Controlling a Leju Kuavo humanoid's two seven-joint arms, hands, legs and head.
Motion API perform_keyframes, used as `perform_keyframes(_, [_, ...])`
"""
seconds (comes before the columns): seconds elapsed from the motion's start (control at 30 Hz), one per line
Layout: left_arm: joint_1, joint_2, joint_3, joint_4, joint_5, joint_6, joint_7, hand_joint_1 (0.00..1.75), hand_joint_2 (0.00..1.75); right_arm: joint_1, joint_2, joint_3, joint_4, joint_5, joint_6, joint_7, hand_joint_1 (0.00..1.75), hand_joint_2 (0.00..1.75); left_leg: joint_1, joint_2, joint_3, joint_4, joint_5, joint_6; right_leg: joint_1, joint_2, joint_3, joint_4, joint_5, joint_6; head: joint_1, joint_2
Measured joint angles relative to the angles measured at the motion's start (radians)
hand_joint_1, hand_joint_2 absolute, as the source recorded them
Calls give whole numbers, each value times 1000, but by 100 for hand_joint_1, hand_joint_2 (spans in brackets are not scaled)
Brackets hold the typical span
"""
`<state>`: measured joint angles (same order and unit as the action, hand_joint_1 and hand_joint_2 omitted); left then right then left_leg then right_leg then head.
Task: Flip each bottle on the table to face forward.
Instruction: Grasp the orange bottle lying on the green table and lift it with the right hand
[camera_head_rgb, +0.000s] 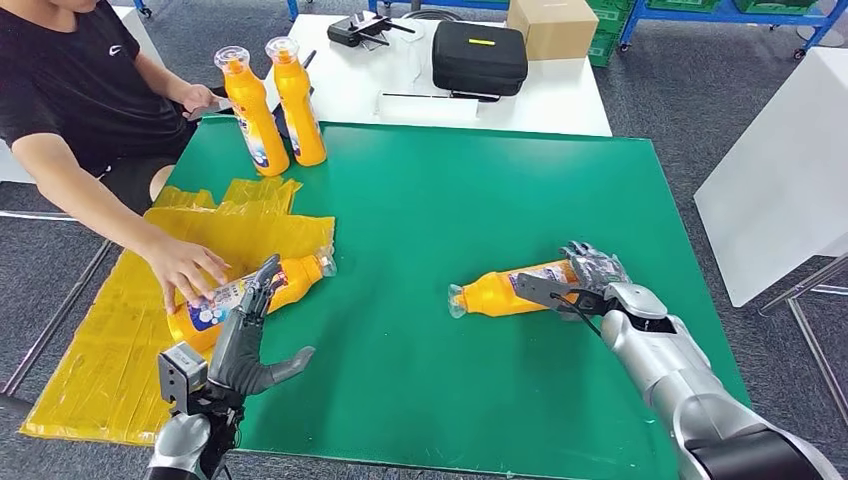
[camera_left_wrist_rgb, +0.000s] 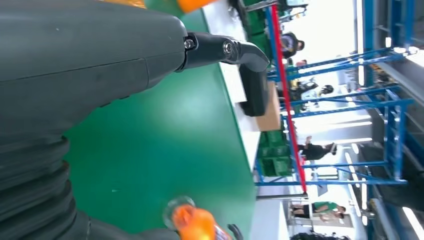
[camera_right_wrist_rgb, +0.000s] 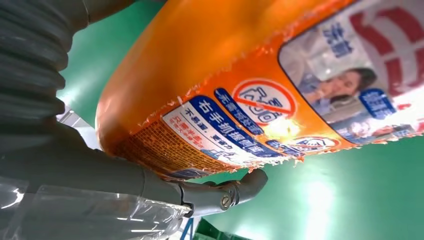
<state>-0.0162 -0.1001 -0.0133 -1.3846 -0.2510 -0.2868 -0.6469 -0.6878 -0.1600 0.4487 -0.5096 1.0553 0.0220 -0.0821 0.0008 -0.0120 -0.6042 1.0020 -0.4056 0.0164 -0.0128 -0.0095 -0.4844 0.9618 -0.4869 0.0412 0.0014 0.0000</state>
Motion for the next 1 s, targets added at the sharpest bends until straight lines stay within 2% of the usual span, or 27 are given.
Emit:
perform_keyframes(0.33, [28, -7, -11, -80, 16, -6, 8, 0, 175, -18, 47, 33, 45, 59, -2, 15, 0, 175, 0, 4, 2, 0, 0, 0, 0, 3, -3, 0, 2, -3, 0, 0])
perform_keyframes(0.53, [23, -9, -26, -86, 30, -12, 15, 0, 175, -38, 77, 87, 93, 130, 51, 38, 0, 175, 1, 9, 9, 0, -2, -2, 0, 8, -5, -1, 2, -3, 0, 0])
perform_keyframes(0.73, [20, -9, -29, -86, 31, -16, 16, 0, 175, -50, 86, 113, 116, 137, 54, 39, 0, 175, 2, 9, 11, 0, -2, -2, 1, 8, -3, -1, 2, -3, 0, 0])
perform_keyframes(0.77, [19, -9, -30, -86, 31, -16, 16, 0, 175, -51, 86, 115, 118, 138, 54, 39, 8, 175, 2, 9, 11, 0, -2, -2, 1, 8, -3, -1, 2, -3, 0, 0])
perform_keyframes(0.87, [18, -9, -33, -86, 31, -16, 16, 0, 175, -53, 87, 120, 123, 142, 62, 38, 139, 175, 2, 9, 12, 0, -2, -2, 1, 8, -2, -1, 2, -3, 0, 0])
perform_keyframes(0.9, [16, -9, -34, -85, 32, -17, 16, 0, 175, -53, 88, 123, 125, 147, 70, 37, 175, 175, 2, 9, 12, 0, -2, -2, 1, 8, -2, -1, 2, -3, 0, 0])
perform_keyframes(1.0, [5, -10, -36, -79, 34, -17, 16, 0, 175, -51, 88, 139, 132, 164, 89, 34, 175, 175, 2, 11, 15, -1, -3, -3, 2, 10, -1, -1, 2, -4, 0, 0])
